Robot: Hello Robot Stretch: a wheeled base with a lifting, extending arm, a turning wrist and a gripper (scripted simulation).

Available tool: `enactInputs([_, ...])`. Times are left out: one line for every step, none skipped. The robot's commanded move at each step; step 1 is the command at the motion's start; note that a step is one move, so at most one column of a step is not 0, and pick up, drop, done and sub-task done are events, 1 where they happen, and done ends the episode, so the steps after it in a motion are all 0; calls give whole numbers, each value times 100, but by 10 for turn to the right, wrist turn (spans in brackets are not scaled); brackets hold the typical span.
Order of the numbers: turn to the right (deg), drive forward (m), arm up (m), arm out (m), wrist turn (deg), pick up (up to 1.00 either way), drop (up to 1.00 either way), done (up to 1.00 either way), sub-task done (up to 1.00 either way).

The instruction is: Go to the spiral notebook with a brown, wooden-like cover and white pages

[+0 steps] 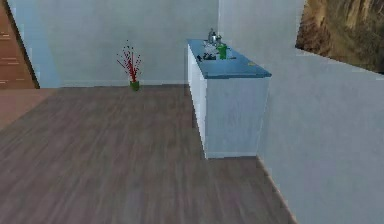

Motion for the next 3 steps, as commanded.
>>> enactInputs([-30, 0, 0, 0, 0, 0, 0, 0, 0])
enactInputs([0, 30, 0, 0, 0, 0, 0, 0, 0])
enactInputs([-450, 0, 0, 0, 0, 0, 0, 0, 0])
